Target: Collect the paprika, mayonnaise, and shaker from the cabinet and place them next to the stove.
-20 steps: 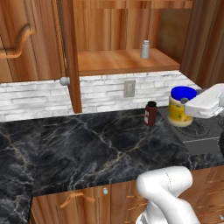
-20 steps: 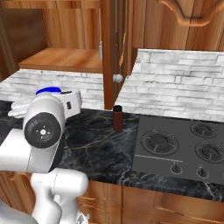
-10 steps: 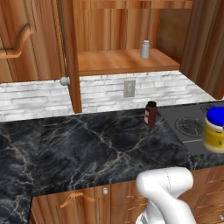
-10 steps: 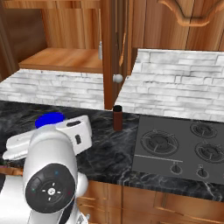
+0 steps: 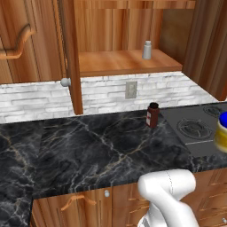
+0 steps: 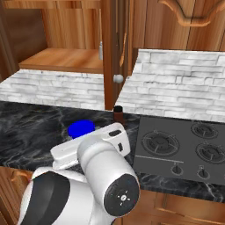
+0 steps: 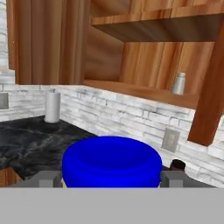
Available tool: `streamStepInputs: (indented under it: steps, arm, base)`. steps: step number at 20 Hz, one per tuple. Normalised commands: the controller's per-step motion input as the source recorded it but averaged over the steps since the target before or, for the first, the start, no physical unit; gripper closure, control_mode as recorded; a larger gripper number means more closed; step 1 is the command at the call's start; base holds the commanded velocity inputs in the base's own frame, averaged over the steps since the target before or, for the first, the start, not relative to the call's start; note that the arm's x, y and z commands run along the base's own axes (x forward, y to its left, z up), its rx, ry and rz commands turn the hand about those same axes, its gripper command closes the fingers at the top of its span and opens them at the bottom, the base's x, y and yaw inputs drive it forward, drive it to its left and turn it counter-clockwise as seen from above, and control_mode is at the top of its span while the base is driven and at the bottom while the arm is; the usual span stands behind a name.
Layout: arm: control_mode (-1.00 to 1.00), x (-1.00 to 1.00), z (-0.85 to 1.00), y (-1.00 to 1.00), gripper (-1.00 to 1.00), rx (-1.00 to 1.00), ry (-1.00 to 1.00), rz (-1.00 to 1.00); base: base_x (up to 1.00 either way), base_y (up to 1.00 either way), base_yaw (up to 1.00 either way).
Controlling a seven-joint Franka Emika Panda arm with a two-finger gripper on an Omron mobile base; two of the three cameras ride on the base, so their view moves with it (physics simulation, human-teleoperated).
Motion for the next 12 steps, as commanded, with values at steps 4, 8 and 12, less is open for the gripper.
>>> streamStepInputs:
  steps: [4,8,12]
  arm:
    - [-1.0,0.98,-0.43,-0.22,1.0,0.01,0.0,0.15]
    - [-1.0,0.68,-0.56,-0.08,1.0,0.0,-0.06,0.17]
    - [-1.0,0.71,-0.53,-0.06,1.0,0.01,-0.04,0.17]
  base:
    - [0.0,0.0,0.0]
    - [0.0,0.0,0.0]
    - [0.0,0.0,0.0]
